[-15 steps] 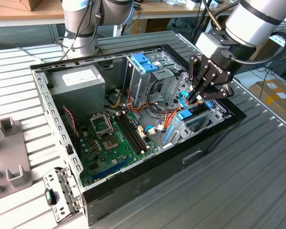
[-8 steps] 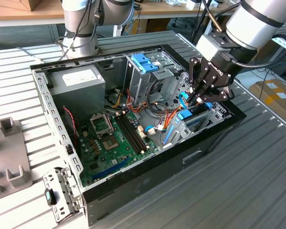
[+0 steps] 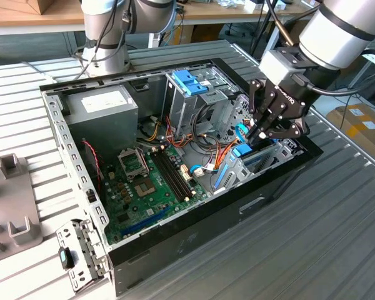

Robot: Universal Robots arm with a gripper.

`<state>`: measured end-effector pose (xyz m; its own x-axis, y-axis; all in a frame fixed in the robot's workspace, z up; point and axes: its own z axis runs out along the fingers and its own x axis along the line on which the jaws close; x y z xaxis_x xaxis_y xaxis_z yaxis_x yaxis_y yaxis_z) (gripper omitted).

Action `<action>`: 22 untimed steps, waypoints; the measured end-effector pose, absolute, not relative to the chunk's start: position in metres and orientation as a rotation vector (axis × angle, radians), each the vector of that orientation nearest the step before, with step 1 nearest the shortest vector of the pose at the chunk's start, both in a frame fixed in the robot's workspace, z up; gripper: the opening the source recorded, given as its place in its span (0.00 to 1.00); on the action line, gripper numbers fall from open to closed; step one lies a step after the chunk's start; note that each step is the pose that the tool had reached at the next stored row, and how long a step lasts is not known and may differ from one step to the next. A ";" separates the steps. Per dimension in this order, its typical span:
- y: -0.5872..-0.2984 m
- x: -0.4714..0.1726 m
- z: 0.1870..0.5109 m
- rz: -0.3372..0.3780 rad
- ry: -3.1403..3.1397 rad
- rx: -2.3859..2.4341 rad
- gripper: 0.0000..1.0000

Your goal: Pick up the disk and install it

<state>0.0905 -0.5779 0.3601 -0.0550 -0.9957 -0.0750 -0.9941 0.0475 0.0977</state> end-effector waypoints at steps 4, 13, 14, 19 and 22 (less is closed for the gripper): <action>-0.582 0.089 0.360 -0.192 -2.264 2.151 0.16; -0.592 0.086 0.359 -0.192 -2.264 2.151 0.16; -0.593 0.086 0.359 -0.192 -2.264 2.151 0.16; -0.597 0.084 0.359 -0.193 -2.264 2.151 0.16; -0.601 0.083 0.359 -0.193 -2.264 2.151 0.16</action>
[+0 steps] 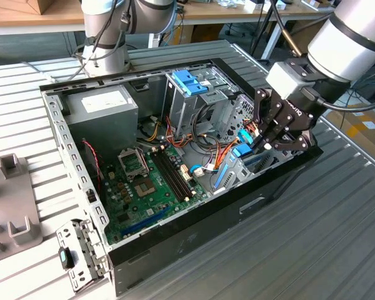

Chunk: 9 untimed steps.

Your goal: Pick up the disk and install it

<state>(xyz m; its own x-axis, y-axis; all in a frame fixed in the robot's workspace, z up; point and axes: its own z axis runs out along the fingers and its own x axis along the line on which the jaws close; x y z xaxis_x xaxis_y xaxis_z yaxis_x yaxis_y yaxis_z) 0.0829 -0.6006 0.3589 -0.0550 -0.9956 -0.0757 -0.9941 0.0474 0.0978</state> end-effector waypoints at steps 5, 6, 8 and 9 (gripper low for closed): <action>-0.605 0.082 0.357 -0.195 -2.265 2.152 0.16; -0.605 0.082 0.357 -0.195 -2.264 2.153 0.16; -0.605 0.083 0.357 -0.195 -2.261 2.157 0.16; -0.603 0.084 0.357 -0.195 -2.258 2.158 0.16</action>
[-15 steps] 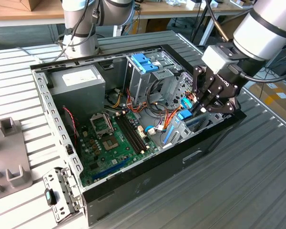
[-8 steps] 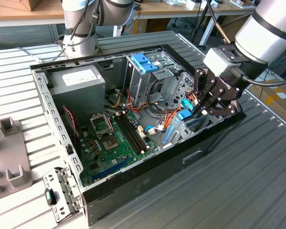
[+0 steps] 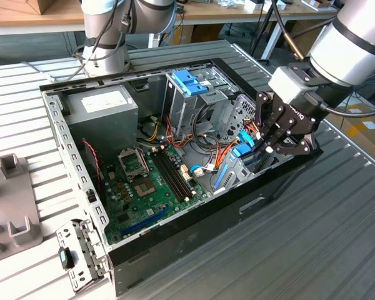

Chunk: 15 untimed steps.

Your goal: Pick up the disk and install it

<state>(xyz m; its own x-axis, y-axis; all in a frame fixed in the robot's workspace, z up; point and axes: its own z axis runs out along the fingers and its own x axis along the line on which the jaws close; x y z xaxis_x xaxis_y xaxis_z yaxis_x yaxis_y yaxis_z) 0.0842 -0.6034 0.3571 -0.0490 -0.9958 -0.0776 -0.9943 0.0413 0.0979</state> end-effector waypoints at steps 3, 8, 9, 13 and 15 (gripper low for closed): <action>-0.599 0.089 0.357 -0.195 -2.252 2.164 0.16; -0.593 0.094 0.357 -0.195 -2.243 2.173 0.16; -0.593 0.094 0.357 -0.195 -2.240 2.176 0.16; -0.590 0.095 0.355 -0.196 -2.234 2.181 0.16; -0.589 0.095 0.354 -0.196 -2.233 2.182 0.16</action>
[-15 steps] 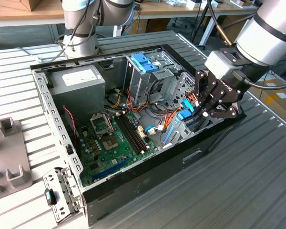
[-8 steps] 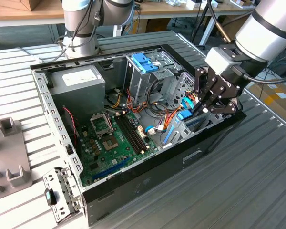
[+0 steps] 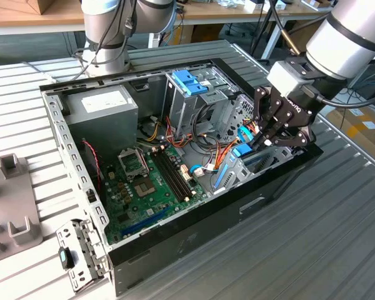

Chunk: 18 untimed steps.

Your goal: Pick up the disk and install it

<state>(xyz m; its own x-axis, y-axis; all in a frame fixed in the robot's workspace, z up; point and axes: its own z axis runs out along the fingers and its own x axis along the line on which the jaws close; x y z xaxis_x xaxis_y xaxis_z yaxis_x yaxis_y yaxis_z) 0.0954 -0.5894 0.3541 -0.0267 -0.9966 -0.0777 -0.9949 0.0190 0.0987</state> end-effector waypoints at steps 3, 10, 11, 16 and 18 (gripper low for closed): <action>-0.589 0.096 0.353 -0.196 -2.231 2.183 0.16; -0.588 0.096 0.351 -0.197 -2.231 2.184 0.16; -0.588 0.096 0.351 -0.198 -2.231 2.184 0.16; -0.588 0.096 0.350 -0.201 -2.232 2.186 0.16; -0.588 0.096 0.350 -0.201 -2.233 2.186 0.16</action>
